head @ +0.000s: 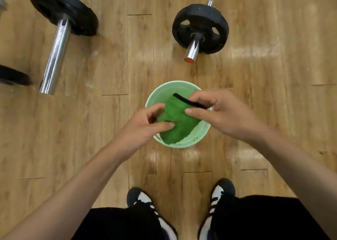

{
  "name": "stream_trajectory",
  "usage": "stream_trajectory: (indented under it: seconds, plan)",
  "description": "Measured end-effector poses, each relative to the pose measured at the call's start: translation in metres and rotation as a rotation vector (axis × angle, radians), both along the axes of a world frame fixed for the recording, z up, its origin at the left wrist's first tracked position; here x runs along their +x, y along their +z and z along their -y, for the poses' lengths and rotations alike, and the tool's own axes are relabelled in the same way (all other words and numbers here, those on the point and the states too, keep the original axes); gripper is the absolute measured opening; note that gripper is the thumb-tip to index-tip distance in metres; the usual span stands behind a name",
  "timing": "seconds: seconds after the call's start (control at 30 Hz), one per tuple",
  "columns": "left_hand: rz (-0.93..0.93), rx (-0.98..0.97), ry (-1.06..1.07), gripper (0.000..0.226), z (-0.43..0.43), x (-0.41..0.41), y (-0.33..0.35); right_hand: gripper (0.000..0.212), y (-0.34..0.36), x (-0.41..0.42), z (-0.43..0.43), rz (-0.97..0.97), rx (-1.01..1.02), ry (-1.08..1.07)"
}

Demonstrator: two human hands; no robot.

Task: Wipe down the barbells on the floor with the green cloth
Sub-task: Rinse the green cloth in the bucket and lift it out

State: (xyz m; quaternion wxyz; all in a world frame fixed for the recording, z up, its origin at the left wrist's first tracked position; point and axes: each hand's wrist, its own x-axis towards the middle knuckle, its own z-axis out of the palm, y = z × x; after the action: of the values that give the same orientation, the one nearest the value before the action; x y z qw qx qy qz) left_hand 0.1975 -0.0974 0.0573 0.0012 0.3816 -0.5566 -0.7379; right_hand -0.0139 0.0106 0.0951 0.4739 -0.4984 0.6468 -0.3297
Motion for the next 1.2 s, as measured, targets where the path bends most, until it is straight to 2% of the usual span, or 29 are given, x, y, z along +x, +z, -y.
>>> stream_trajectory:
  seconds: [0.07, 0.2, 0.27, 0.43, 0.5, 0.57, 0.63, 0.73, 0.83, 0.87, 0.97, 1.0, 1.03, 1.1, 1.13, 1.2]
  plan:
    - [0.024, -0.142, 0.041, 0.026, 0.005, 0.001, -0.014, 0.013, -0.016, -0.009, 0.000, -0.146, -0.055, -0.020]
    - [0.049, -0.498, -0.062, 0.036, 0.020, 0.006, -0.048, 0.004, -0.061, -0.011, 0.001, -0.297, -0.196, -0.190]
    - [0.005, -0.552, -0.085, 0.035, 0.026, 0.004, -0.057, 0.004, -0.080, -0.006, 0.002, -0.315, -0.219, -0.244]
    - [-0.117, -0.503, -0.094, 0.038, 0.041, -0.004, -0.061, 0.034, -0.080, -0.008, 0.036, -0.417, -0.148, -0.215]
    - [-0.172, -0.504, -0.019, 0.042, 0.047, -0.008, -0.051, 0.036, -0.066, -0.014, 0.042, -0.252, -0.097, -0.262]
    - [-0.222, -0.440, 0.086, 0.040, 0.052, -0.006, -0.047, 0.039, -0.060, -0.022, 0.036, -0.028, 0.074, -0.199]
    - [-0.238, -0.344, 0.177, 0.038, 0.053, -0.007, -0.047, 0.040, -0.064, -0.026, 0.027, 0.109, 0.227, -0.055]
    - [-0.220, -0.234, 0.255, 0.036, 0.051, -0.012, -0.050, 0.031, -0.073, -0.024, 0.025, 0.217, 0.315, -0.019]
    - [-0.037, -0.412, 0.212, 0.027, 0.054, -0.018, -0.054, 0.011, -0.080, -0.030, 0.033, -0.036, 0.217, -0.076]
    - [0.027, -0.457, 0.179, 0.029, 0.055, -0.019, -0.055, 0.010, -0.081, -0.033, 0.035, -0.086, 0.181, -0.102]
    - [0.148, -0.418, 0.139, 0.062, 0.056, -0.015, -0.057, 0.020, -0.083, -0.037, 0.040, -0.078, 0.094, -0.157]
    - [0.186, -0.442, 0.097, 0.066, 0.057, -0.014, -0.058, 0.019, -0.082, -0.037, 0.041, -0.045, 0.073, -0.179]
    - [0.211, -0.482, 0.055, 0.055, 0.058, -0.011, -0.060, 0.018, -0.083, -0.036, 0.043, -0.004, 0.066, -0.205]
    - [0.174, -0.481, 0.048, 0.018, 0.058, -0.009, -0.059, 0.015, -0.086, -0.034, 0.045, 0.056, 0.048, -0.260]
    - [0.113, -0.434, 0.073, 0.015, 0.058, -0.007, -0.059, 0.014, -0.088, -0.032, 0.044, 0.074, 0.017, -0.286]
    - [-0.016, -0.316, 0.143, 0.027, 0.060, -0.006, -0.058, 0.016, -0.092, -0.029, 0.043, 0.121, -0.032, -0.328]
